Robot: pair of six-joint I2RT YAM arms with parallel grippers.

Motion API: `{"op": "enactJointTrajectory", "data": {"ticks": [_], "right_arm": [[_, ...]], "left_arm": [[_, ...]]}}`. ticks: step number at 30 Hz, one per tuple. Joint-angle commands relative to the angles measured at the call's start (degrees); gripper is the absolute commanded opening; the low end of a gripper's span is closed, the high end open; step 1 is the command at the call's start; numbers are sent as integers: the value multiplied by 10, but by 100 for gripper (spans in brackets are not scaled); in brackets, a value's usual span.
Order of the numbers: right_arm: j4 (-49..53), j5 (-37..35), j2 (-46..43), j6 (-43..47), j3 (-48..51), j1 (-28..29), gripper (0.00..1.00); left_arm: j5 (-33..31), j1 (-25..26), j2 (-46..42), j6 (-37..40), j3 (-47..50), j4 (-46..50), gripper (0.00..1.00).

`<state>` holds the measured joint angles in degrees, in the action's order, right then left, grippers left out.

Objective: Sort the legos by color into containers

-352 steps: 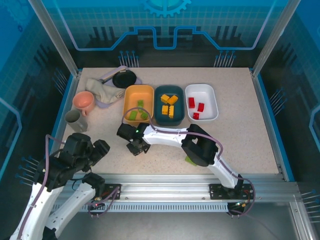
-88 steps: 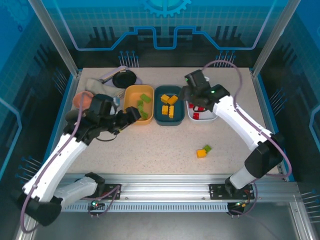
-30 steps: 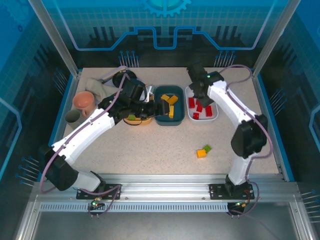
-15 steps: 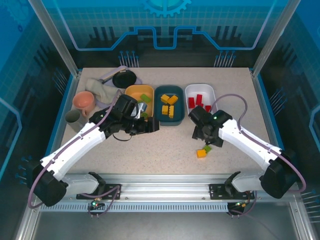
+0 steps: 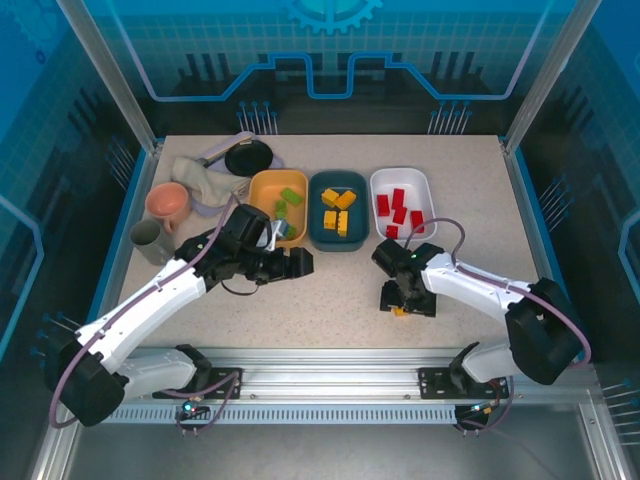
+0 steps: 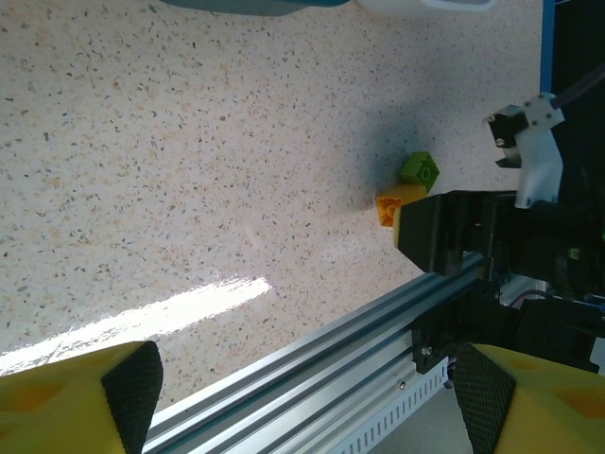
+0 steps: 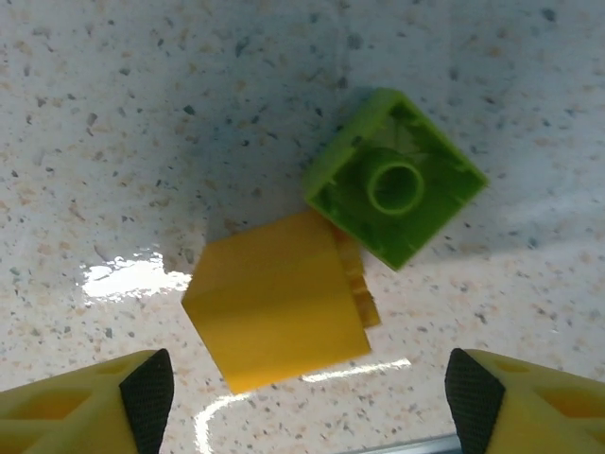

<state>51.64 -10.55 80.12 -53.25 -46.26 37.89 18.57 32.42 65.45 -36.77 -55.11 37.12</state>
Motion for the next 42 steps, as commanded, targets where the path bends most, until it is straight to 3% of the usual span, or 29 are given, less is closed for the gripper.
{"op": "enactJointTrajectory", "data": {"ticks": [1, 10, 20, 25, 28, 35, 38, 42], "right_arm": [[-37, 19, 12, 15, 13, 4, 74], [-44, 5, 36, 27, 22, -5, 65], [-53, -14, 65, 67, 13, -4, 44], [-36, -37, 65, 77, -10, 31, 29], [-14, -53, 61, 74, -38, 65, 27], [43, -88, 88, 103, -229, 104, 27], [51, -90, 147, 142, -328, 94, 27], [62, -54, 248, 177, -450, 54, 27]], "left_arm": [[17, -1, -17, -15, 11, -11, 84], [16, 0, -20, -23, 8, -14, 84], [15, -1, -17, -27, 6, -17, 84], [8, 0, -20, -28, 5, -12, 84], [-4, -1, -23, -30, -1, -4, 83], [-90, -1, -25, -34, -76, 58, 82], [-126, -4, -9, -36, -114, 79, 82], [-123, -23, 30, -41, -147, 75, 82]]}}
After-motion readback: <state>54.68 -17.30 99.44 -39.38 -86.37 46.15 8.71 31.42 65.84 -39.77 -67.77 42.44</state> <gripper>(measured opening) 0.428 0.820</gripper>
